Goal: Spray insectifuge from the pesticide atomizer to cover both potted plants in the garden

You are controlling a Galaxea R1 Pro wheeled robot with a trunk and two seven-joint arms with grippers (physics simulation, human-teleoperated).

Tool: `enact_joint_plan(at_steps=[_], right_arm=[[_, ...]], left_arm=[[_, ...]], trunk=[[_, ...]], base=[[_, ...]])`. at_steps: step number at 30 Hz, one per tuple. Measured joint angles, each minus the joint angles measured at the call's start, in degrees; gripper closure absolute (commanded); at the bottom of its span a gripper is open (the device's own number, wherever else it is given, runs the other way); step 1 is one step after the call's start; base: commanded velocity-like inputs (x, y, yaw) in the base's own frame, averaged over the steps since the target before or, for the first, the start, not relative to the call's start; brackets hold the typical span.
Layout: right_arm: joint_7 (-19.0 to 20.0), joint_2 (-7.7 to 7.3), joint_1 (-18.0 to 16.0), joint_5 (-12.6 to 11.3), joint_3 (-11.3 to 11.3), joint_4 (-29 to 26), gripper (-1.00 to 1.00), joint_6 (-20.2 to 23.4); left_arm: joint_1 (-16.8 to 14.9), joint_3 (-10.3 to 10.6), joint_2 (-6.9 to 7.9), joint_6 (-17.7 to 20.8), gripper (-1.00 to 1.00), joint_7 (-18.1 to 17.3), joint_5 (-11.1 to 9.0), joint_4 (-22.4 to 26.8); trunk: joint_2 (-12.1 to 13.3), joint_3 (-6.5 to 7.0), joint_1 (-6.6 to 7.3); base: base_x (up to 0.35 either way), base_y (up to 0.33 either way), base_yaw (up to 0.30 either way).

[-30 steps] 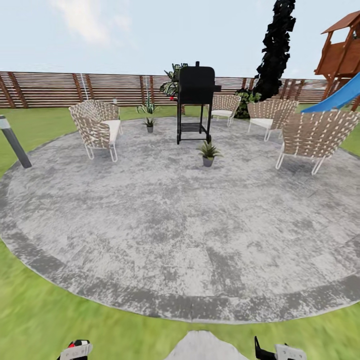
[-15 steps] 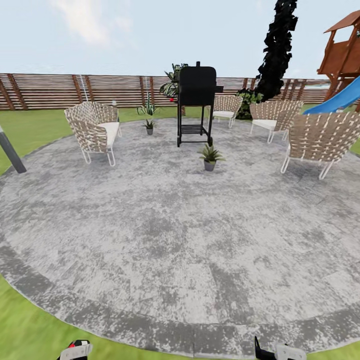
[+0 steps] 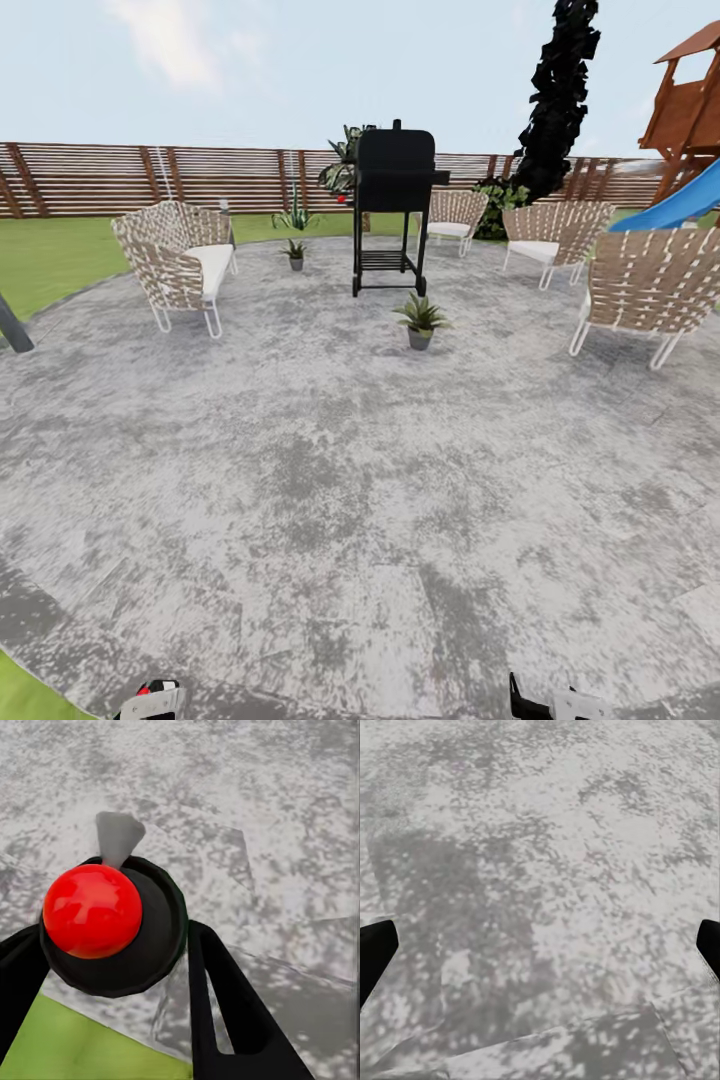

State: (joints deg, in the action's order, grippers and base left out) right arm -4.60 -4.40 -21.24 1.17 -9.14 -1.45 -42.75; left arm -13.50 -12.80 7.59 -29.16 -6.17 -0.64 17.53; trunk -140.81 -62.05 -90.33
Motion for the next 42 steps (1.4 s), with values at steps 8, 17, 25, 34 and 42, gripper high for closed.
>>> enact_joint_plan(at_steps=[8,17,25,34,42], right_arm=[[0.0,0.0,0.0,0.0,0.0,0.0,-1.0,0.0],[0.0,0.01,0.0,0.0,0.0,0.0,-1.0,0.0],[0.0,0.05,0.0,0.0,0.0,0.0,-1.0,0.0],[0.0,0.09,0.0,0.0,0.0,0.0,-1.0,0.0],[0.0,0.09,0.0,0.0,0.0,0.0,-1.0,0.0]], left_arm=[[0.0,0.0,0.01,0.0,1.0,0.0,-0.1,0.0],[0.0,0.0,0.0,0.0,1.0,0.0,0.0,0.0],[0.0,0.0,0.0,0.0,1.0,0.0,0.0,0.0],[0.0,0.0,0.0,0.0,1.0,0.0,0.0,-0.1],[0.0,0.0,0.0,0.0,1.0,0.0,0.0,-0.1]], trunk=[[0.0,0.0,0.0],[0.0,0.0,0.0],[0.0,0.0,0.0],[0.0,0.0,0.0],[0.0,0.0,0.0]], base=[[0.339,-0.102,0.0],[0.339,-0.1,0.0],[0.338,-0.1,0.0],[0.338,-0.1,0.0],[0.339,-0.104,0.0]])
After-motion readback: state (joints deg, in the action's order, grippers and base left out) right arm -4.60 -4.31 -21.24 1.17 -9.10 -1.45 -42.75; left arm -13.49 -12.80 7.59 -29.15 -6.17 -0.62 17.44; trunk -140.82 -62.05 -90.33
